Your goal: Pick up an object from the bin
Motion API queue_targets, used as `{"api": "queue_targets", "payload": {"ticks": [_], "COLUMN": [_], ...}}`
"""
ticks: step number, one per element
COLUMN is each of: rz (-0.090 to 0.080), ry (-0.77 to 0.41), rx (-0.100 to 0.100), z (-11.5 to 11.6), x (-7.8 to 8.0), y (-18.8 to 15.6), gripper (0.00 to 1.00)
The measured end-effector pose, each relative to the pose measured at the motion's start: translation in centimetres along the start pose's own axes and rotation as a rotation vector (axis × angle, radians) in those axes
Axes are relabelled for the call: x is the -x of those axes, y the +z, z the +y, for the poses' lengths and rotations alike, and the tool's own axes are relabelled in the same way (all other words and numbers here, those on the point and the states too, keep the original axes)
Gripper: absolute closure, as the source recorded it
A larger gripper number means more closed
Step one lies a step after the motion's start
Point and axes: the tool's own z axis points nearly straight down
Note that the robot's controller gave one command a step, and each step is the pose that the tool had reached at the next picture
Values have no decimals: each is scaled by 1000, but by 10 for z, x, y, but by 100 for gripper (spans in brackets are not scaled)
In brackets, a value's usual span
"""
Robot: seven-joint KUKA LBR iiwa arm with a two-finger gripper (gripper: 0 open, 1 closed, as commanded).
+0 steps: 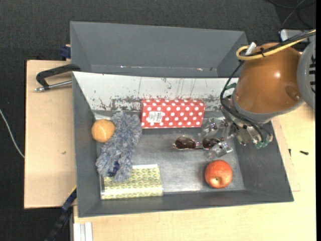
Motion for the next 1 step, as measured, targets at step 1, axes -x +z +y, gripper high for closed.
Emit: {"api": "queue_targets", "payload": {"ticks": [1], "rz": [0], "ry": [-350], "rx": [4], "z": [-17], "x": [-5], "y": [-50], "gripper": [100]}}
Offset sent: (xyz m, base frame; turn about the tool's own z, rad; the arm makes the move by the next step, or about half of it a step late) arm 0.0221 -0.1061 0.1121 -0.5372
